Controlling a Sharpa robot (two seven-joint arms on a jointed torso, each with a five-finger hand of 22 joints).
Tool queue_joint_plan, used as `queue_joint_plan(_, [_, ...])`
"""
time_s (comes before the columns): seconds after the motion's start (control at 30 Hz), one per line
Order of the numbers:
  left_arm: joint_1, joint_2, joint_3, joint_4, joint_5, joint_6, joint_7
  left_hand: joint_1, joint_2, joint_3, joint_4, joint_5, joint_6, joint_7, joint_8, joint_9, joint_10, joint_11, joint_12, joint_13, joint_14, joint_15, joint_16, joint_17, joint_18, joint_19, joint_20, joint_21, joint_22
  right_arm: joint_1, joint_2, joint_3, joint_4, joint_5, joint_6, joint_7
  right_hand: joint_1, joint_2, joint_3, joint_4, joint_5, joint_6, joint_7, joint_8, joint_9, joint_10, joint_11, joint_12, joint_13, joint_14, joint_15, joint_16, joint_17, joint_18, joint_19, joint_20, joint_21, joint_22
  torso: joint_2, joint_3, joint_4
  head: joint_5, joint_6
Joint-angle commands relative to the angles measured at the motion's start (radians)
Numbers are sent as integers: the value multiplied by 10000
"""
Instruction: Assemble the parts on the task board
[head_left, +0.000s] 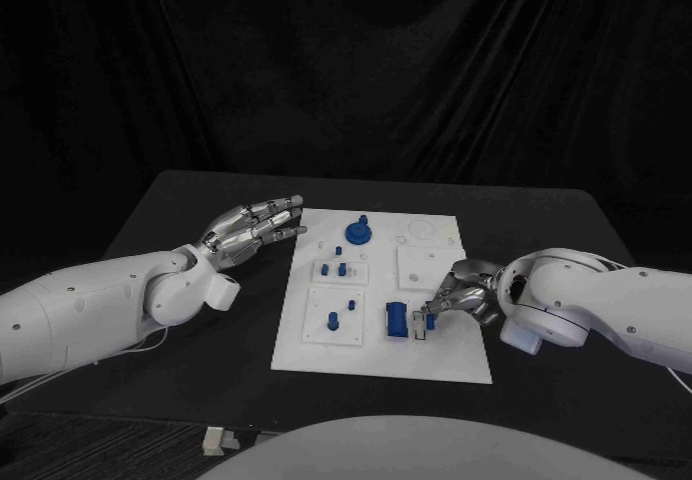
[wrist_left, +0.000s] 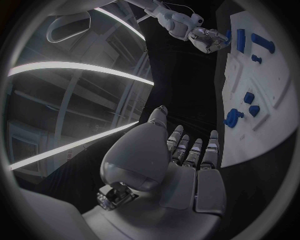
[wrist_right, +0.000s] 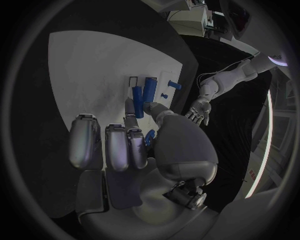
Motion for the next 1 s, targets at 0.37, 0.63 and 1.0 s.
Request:
queue_joint_plan(0.37, [-35,54,10,-9,59,197,87,-22,102,85,10,42,34,48,37,13,1,104,69,16,-31,52,26,8,24,74,-12,43,-37,-250,378,2,-496,476,564,-492,-384,33,1148,-1294,-1257,60,-82,203,-122,1100,-41,36,2633,544,-8,24,-26,-11,223,63,2,1824,3,2,-18,-6,-2])
queue_joint_plan(0.63, [-44,52,10,-11,59,224,76,-22,102,85,10,42,34,48,37,13,1,104,69,16,-31,52,26,8,24,74,-12,43,-37,-348,489,2,-641,479,634,-627,-545,70,973,-1139,-1636,70,-115,266,-164,1100,-68,36,2633,545,-31,24,-30,-10,223,43,1,1823,3,6,-19,19,-2])
queue_joint_plan(1.0, [-64,70,10,-27,59,262,72,-23,118,96,14,45,33,59,38,13,1,114,65,15,-39,45,19,6,26,70,-14,41,-47,-383,599,2,-720,480,605,-619,-857,136,482,-771,-1923,77,-146,335,-237,1100,-94,36,2633,540,-53,14,-59,-5,214,20,-26,1813,-1,5,-11,4,-2])
